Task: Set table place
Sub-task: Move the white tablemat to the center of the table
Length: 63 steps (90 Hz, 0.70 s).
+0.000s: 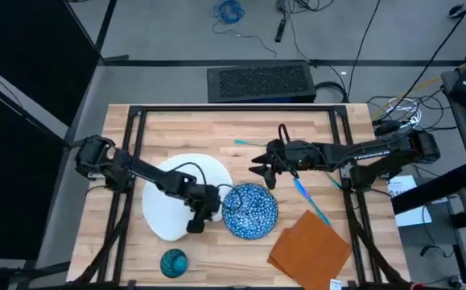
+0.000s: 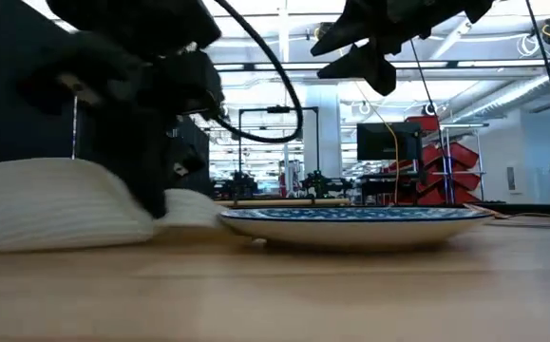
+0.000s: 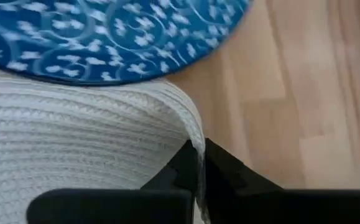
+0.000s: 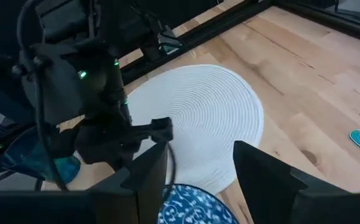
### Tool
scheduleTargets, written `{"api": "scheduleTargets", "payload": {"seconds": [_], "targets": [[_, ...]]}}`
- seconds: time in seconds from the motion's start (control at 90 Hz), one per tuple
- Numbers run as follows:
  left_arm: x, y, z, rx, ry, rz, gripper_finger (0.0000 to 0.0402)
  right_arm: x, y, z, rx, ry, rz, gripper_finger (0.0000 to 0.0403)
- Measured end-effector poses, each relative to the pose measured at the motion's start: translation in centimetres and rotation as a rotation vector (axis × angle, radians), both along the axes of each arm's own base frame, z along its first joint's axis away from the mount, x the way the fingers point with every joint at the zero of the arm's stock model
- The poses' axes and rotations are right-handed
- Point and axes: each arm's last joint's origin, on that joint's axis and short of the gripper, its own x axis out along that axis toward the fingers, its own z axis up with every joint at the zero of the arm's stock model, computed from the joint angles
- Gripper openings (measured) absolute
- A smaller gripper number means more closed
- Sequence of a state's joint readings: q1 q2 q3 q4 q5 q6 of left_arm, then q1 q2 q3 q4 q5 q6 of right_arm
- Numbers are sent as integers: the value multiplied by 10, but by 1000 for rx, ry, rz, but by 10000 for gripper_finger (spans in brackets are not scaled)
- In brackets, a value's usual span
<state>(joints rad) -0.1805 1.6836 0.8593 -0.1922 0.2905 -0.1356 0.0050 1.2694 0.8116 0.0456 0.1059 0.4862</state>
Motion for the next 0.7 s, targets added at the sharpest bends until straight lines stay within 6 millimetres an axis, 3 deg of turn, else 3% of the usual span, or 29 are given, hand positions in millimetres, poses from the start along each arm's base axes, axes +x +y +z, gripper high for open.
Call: {"api": "scheduleTargets", "payload": {"seconds": [0.2, 0.5, 0.7], "targets": [[3, 10, 0, -45, 2, 6, 0, 0, -2, 0, -1, 0, -9, 171], [17, -14, -2, -131, 24, -85, 0, -1, -5, 0, -8, 6, -17, 171], [23, -13, 10, -65, 0, -44, 1, -1, -5, 0, -9, 10, -15, 171]]}}
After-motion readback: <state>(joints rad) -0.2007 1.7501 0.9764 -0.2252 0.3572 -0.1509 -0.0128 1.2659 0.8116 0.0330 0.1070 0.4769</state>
